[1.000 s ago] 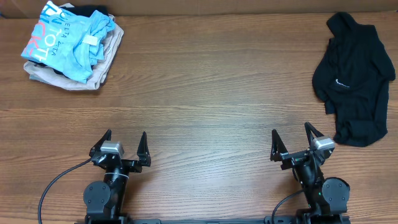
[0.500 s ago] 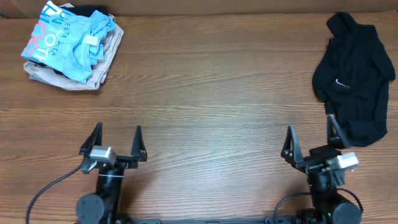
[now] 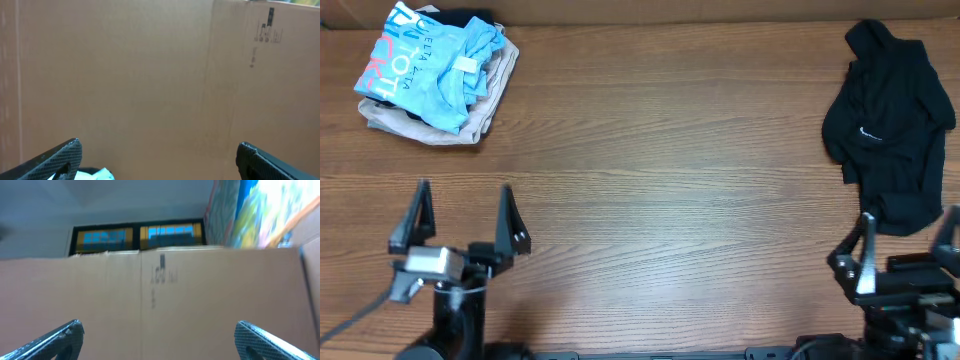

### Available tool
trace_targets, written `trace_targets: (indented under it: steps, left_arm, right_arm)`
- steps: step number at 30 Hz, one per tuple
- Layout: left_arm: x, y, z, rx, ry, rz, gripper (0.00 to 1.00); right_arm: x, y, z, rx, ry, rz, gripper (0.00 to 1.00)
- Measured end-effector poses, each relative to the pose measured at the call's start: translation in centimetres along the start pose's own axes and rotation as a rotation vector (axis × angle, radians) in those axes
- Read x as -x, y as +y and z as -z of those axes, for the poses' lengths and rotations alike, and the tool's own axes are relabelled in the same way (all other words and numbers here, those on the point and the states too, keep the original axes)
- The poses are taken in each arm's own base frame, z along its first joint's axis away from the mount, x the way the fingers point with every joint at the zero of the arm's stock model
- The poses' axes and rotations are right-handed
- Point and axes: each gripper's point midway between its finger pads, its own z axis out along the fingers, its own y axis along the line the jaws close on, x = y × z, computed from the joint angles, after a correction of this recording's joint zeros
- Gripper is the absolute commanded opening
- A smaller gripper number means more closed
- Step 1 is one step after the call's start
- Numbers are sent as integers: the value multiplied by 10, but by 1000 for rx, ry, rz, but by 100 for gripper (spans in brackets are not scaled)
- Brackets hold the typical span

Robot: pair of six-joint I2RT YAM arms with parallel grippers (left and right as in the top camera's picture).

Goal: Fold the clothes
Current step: 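Raise both arms and move the right gripper over the black shirt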

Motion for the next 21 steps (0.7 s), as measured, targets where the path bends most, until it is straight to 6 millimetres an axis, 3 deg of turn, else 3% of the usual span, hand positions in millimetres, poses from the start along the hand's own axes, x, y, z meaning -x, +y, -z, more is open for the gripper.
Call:
trace_targets:
  steps: [4, 8, 15, 21]
  left_arm:
    - [14, -4, -24, -14, 96, -40, 100]
    - [25, -5, -53, -17, 244, -62, 100]
    - [41, -4, -103, -11, 543, -61, 100]
    - [25, -1, -125, -13, 805, -68, 100]
  right_arm:
    - [15, 0, -19, -4, 72, 70, 100]
    - [11, 0, -45, 2, 232, 114, 100]
    - [-22, 0, -96, 20, 630, 132, 100]
    - [-65, -1, -124, 22, 967, 108, 100]
